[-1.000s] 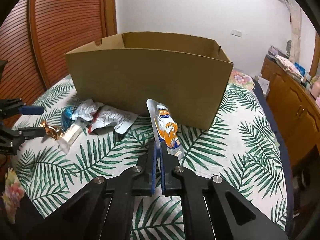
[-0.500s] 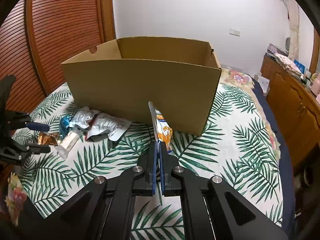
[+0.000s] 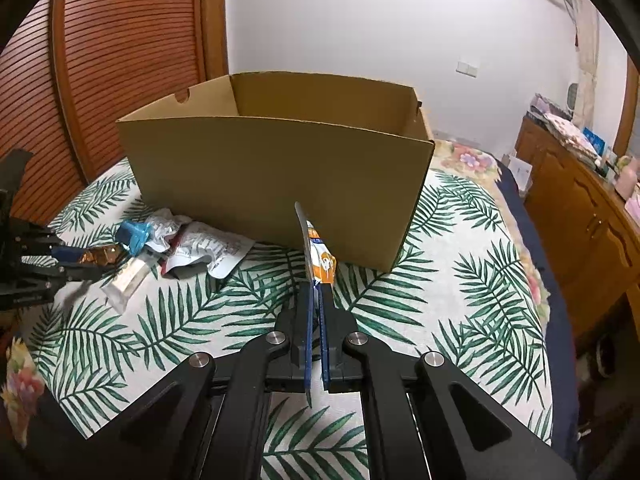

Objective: Organize snacks
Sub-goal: 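Grasp the gold candy with the left tool while the right tool grasps the orange foil pouch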

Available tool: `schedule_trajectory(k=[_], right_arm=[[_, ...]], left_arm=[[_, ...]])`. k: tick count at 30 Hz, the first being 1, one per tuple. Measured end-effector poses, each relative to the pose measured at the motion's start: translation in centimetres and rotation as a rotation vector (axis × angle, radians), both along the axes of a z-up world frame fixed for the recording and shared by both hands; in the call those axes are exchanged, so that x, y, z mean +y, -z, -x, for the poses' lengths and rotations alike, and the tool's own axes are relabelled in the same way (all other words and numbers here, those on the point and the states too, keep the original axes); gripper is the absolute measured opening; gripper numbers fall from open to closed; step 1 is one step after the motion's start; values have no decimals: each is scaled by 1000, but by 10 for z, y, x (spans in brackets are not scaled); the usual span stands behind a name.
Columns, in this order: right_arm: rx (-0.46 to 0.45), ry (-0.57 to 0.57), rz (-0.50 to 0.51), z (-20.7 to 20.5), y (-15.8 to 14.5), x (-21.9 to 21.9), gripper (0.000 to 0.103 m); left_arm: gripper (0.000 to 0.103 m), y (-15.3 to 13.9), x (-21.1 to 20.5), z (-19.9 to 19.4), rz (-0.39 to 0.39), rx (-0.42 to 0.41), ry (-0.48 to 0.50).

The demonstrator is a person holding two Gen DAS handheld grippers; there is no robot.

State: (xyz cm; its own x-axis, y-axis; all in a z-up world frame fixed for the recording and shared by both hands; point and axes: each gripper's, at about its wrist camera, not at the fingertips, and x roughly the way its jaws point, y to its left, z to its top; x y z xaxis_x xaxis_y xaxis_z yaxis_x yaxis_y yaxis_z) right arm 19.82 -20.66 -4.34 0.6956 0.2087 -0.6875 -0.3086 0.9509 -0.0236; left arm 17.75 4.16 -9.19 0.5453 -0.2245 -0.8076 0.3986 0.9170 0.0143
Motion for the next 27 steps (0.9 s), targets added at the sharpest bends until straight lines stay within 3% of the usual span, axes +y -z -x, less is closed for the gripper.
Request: schedule_trajectory(k=[17,20,22,27], right_arm=[[-35,-19,-2,17,-18,2,1],[13,-54,-24,11,-7,7,19],[35,-53,3,4,6,13,46],[114,-118,0,-9,32,24,58]], left_arm=[[16,-20,-6,25,66,-57,-13],[16,-21,-10,27,65,-60,-7],[16,-22,-12,27,69,-63,-5],[16,-23,-14,28,81,-64,-5]])
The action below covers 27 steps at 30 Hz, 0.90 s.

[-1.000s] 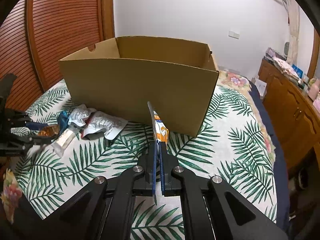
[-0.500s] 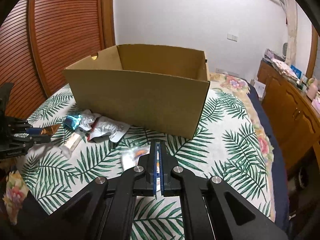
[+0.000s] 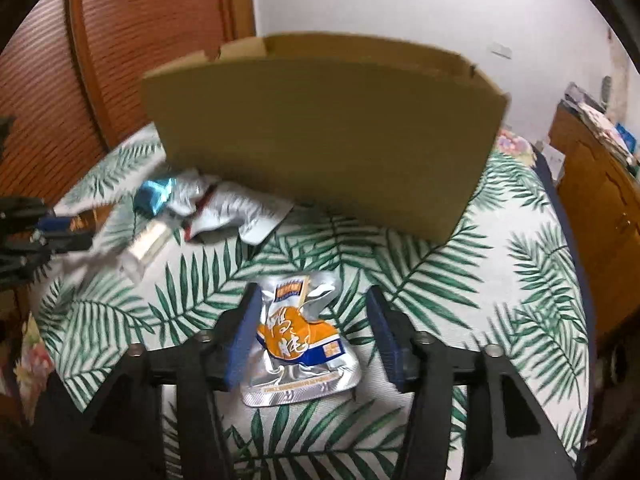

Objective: Organize snacks
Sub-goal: 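Grasp the gold candy with the left tool while the right tool grasps the orange foil pouch, then carry the gold candy and orange foil pouch over the box and lower them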

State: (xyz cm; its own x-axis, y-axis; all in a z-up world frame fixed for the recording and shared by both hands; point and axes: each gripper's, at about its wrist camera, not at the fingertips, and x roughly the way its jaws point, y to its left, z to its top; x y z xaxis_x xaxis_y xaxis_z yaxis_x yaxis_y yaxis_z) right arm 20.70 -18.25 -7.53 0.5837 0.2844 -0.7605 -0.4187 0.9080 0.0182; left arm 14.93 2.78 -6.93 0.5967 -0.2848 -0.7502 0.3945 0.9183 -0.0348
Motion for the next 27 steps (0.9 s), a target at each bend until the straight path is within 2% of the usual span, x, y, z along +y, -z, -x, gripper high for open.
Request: schedule_trajectory(k=[6,11,13,15,21,27], right_arm=[[55,-66,25,-2,12,10,58],[82,-76,36,-2,16,11,57],[84,-78,44,-1,15,12,44],[95,-86,50,2,13,12,40],[76,-94,98,14,12,20,37],[62,-75,53,21,7,14,35]], left_arm=[[16,4,1,-2,4,8,-2],[16,5,1,-3,12,8,-2],[16,4,1,-3,18,3,-4],[16,2,1,-4,29,-5,-9],[16,-4,-3,-3,45,-21,-8],[16,-11,-5,-2,53,-45,-17]])
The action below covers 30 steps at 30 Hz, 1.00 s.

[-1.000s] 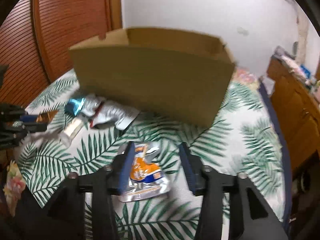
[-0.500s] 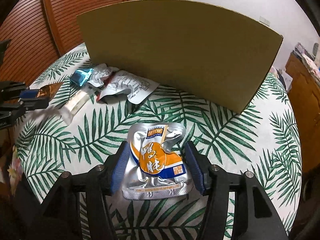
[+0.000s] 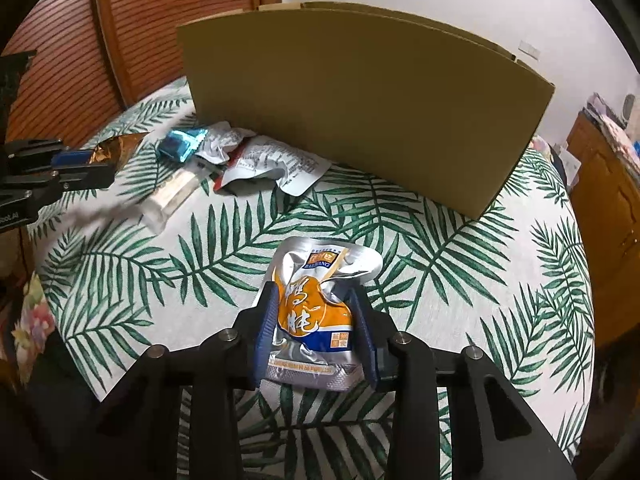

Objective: Organize snacks
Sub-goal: 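Carry the gold candy and orange foil pouch over the box and lower them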

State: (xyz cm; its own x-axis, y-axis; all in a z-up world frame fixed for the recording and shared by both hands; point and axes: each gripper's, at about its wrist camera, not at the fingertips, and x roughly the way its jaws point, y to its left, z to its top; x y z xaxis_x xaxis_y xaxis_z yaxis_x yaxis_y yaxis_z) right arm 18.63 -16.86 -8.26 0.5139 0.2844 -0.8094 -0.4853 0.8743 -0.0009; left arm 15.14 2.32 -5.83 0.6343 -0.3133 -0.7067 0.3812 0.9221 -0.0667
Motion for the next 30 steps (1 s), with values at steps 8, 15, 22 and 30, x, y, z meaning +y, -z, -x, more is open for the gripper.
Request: schedule_trajectory(k=[8,15,22,30], right_arm=[[-19,7,-44,2,-15,-10,27],[-44,13,-47,3,-18,-7,27],[-128,9,-83,4,-61,-11,27],[-252,20,-93,-25,-114,-11,27]], left_arm=[[16,-9,2,-7,26,-30,-34],[16,-12,1,-11,34,-43,-41],[16,-38,-3,-28,56,-111,-55],[16,-75,-11,-67,55,-198,-61]])
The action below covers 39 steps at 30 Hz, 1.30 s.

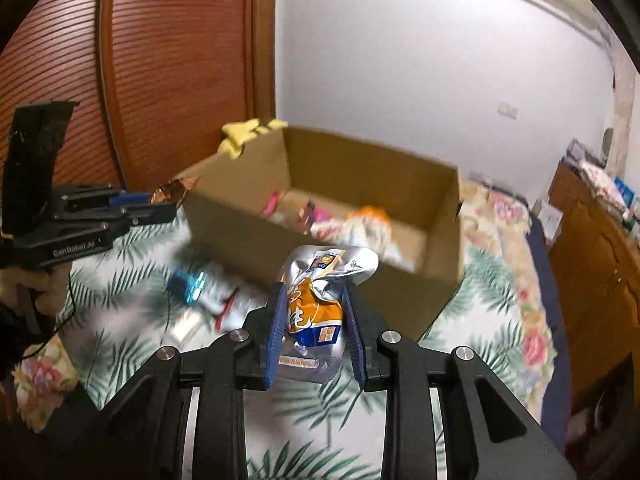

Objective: Organize snacks
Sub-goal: 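Carry the gold candy and orange foil pouch over the box and lower them, then open both tools to drop the packs into the box and withdraw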

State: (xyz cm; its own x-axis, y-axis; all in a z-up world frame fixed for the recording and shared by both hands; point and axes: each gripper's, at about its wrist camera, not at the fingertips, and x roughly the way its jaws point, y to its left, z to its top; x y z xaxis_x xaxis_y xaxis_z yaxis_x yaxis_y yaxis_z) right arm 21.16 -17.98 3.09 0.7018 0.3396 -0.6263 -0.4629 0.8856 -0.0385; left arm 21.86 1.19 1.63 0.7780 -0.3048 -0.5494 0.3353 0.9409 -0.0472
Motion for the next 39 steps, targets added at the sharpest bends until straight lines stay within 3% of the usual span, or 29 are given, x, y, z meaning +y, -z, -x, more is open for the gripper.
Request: schedule_trajectory(k=[6,12,24,39], right_arm=[[-53,3,-11,-30,-22,2,27],[-82,3,-1,-62,-26,11,27],[-60,23,-13,-114,1,14,27],[-7,40,13,-137,33,21,27]], left_arm=[[16,-18,-6,-32,-7,-41,-1],[16,-18,-11,-62,-17,-48,-7],[16,9,-16,-101,-24,-13,-22],[17,22,-24,-115,-41,9,-10]])
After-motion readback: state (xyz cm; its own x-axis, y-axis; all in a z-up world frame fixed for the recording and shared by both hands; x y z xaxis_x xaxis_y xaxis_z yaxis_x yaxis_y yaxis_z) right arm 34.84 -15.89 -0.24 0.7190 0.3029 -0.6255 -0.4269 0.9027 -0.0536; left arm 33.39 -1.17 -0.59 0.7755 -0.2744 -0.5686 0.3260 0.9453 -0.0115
